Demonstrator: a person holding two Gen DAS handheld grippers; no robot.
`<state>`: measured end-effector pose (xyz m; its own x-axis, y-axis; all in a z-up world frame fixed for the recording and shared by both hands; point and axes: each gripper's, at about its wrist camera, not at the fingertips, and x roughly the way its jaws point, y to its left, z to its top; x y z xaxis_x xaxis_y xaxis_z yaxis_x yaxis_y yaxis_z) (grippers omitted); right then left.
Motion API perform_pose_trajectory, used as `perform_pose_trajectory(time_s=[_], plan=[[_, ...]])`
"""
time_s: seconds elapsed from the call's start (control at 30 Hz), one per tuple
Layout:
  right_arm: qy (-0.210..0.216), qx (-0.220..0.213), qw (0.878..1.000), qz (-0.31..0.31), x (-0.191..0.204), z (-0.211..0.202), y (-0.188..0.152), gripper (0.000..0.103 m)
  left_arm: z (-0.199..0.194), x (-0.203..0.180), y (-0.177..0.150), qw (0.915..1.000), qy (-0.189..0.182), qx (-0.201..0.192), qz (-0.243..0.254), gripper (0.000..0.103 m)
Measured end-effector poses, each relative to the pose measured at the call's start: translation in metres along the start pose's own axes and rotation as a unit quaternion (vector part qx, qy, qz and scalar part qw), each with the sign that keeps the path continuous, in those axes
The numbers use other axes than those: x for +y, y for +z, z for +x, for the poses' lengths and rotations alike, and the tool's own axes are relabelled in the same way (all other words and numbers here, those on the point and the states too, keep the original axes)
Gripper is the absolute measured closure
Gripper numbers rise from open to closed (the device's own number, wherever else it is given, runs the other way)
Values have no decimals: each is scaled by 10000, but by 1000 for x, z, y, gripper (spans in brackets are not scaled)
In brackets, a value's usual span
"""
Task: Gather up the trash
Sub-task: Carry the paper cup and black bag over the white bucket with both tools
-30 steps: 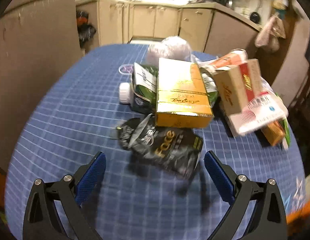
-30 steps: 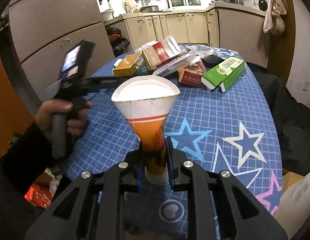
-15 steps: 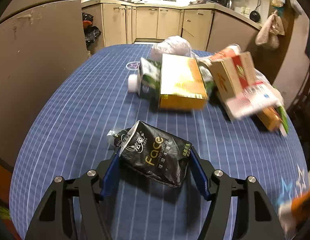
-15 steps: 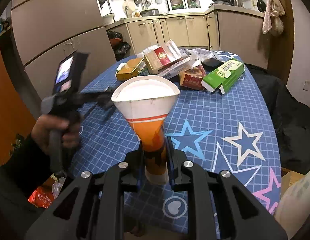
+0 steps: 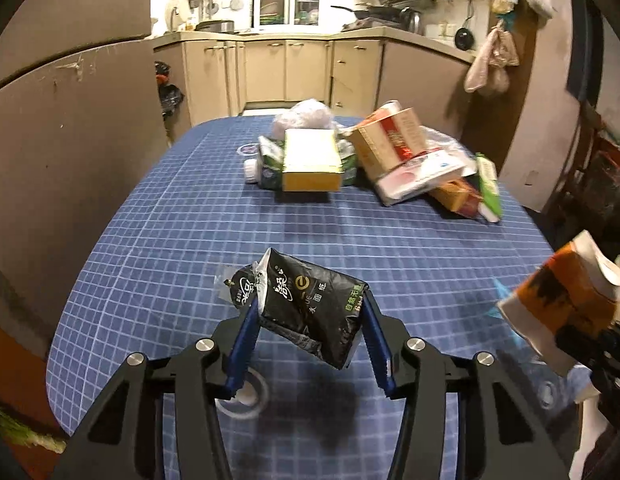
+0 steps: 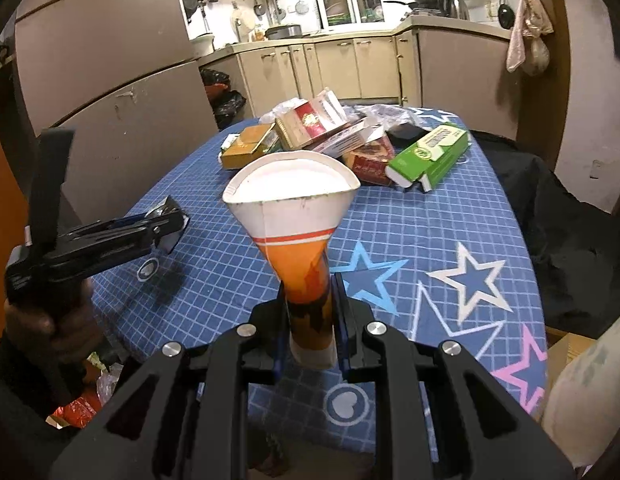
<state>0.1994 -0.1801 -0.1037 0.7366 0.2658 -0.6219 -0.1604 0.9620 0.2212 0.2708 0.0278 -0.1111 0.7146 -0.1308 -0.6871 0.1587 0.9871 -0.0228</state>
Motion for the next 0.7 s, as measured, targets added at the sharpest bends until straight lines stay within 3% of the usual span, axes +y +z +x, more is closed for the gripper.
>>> perform_pose_trajectory(time_s=[0.37,0.7], plan=[[-344,-396,9983,245,-23,-39,-3,85,-33,-69,4,9953,-709,-313,588,52],[-961,-767,9906,600,-68,-84,-9,85,-36,-159,10,9828,-1257,-448,1276,52]])
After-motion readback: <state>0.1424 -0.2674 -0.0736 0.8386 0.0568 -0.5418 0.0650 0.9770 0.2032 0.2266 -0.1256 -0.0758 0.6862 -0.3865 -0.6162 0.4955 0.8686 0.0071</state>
